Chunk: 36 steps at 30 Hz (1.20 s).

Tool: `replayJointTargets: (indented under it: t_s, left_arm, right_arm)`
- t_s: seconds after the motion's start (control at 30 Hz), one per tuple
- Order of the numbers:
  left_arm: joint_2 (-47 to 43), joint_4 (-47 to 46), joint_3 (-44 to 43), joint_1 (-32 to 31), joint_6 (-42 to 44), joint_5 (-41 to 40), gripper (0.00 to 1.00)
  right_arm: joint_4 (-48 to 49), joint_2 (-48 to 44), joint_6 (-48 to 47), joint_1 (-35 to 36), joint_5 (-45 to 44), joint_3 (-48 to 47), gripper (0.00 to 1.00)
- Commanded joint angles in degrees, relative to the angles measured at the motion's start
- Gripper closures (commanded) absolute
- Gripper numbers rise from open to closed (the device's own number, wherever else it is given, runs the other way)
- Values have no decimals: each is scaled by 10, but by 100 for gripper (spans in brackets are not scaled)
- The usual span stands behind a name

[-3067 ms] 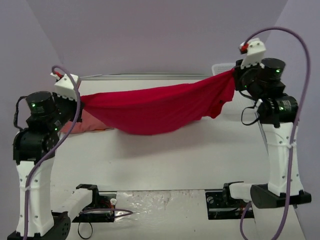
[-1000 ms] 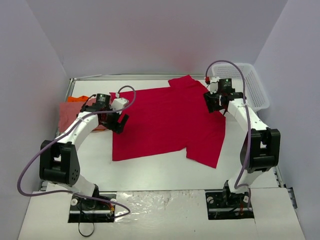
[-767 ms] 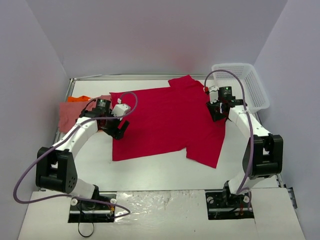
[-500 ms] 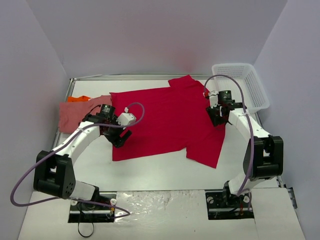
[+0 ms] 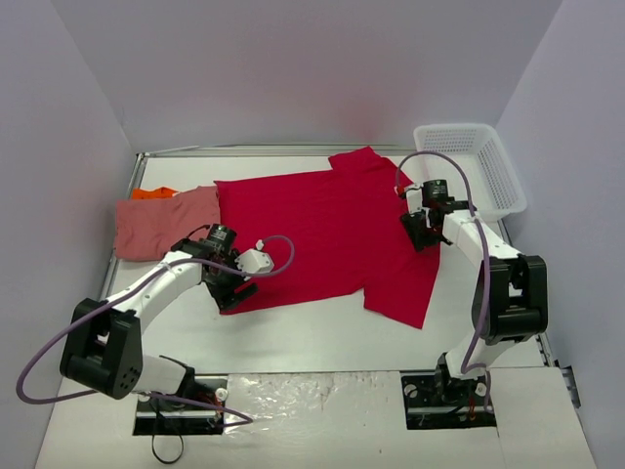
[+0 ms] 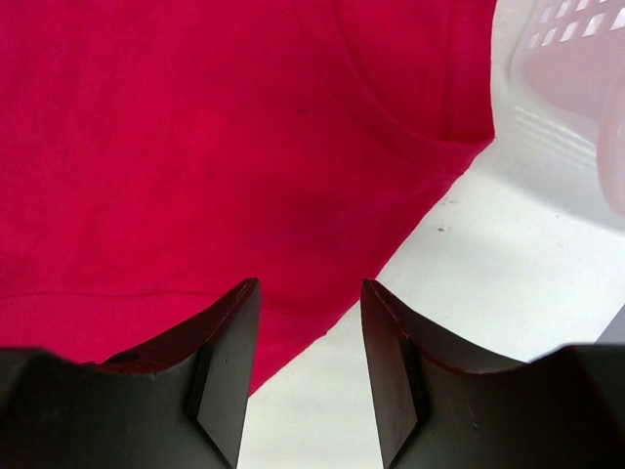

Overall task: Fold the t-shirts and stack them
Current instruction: Flatten out the tshirt, then grap the side of the flattened tshirt closest away from the robot with both arms

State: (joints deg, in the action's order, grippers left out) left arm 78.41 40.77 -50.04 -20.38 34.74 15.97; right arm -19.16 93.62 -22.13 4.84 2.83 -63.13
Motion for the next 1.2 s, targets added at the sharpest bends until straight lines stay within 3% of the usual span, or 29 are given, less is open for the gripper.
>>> replayJointTargets:
  t_s: [0.0,0.43,1.17]
  left_arm:
    - [-24,6,13,-16,28,-39,30]
    - [-23,-9,60,-69,45,-79,30]
    - [16,-89,108,-82,45,-137,33]
  right_arm:
    - [-16,-4,-3,-6,-13,-1,58]
    - [-15,8,4,-14,-25,-1,57]
    - [-15,2,19,-15,-27,3,57]
